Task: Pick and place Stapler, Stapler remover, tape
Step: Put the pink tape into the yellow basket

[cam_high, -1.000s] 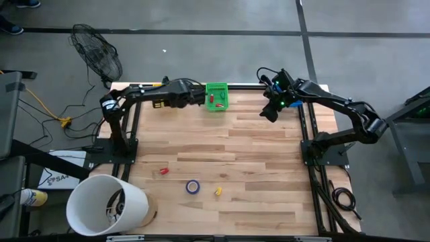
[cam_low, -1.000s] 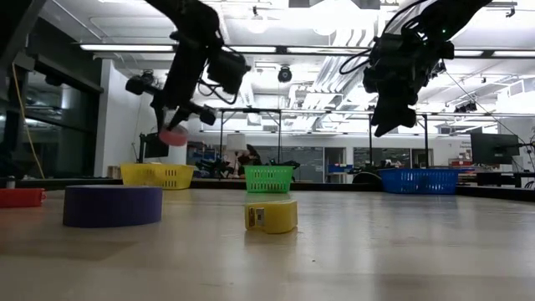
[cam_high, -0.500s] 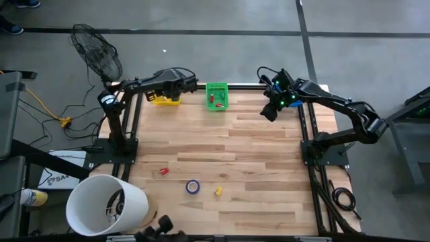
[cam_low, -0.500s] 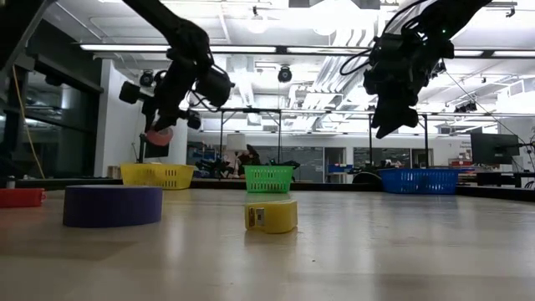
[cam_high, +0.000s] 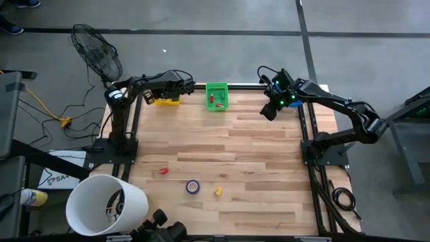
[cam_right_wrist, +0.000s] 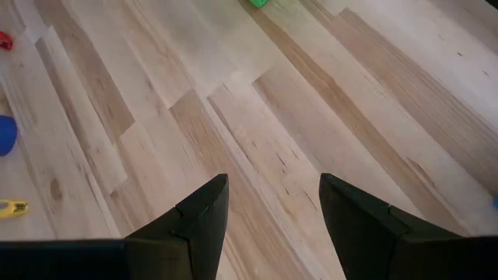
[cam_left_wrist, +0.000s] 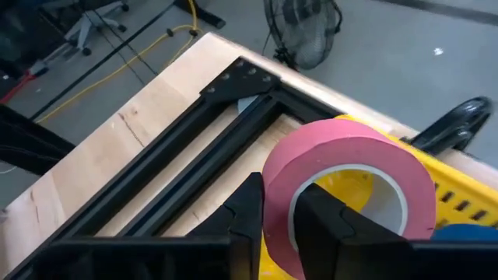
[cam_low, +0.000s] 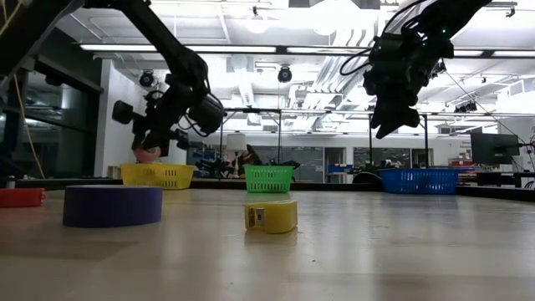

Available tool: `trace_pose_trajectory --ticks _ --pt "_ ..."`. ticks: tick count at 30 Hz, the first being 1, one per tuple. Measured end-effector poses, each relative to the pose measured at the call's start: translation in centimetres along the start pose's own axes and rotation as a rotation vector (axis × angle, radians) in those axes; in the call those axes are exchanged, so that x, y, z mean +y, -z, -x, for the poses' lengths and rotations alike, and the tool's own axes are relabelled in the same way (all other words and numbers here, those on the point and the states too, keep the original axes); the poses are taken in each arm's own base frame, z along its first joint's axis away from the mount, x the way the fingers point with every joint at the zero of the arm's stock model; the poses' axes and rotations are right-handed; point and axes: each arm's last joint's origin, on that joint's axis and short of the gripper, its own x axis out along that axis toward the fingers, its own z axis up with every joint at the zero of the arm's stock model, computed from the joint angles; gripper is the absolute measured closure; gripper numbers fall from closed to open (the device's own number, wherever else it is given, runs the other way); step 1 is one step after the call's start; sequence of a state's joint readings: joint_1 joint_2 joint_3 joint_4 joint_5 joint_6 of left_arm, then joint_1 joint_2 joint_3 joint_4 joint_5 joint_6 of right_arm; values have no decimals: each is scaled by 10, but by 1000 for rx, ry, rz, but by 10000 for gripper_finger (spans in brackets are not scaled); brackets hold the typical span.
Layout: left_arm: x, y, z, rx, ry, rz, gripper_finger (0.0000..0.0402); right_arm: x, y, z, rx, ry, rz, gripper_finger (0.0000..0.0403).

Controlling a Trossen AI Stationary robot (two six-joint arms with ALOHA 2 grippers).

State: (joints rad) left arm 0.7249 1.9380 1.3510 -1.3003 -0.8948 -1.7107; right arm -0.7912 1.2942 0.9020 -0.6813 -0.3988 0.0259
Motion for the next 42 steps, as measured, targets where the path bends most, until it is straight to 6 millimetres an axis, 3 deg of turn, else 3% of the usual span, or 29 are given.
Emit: trace_pose_trajectory --ticks 7,19,34,42 --pt "-11 5 -13 27 -5 -10 347 0 -1 0 -7 11 -20 210" --pt "-16 5 -13 -45 34 -97 342 0 -1 0 -13 16 -47 210" --pt "-17 4 -13 -83 37 -163 233 -1 -1 0 -14 41 -67 210" --pt "-17 4 -13 -99 37 -163 209 -1 -1 0 -14 41 -78 210"
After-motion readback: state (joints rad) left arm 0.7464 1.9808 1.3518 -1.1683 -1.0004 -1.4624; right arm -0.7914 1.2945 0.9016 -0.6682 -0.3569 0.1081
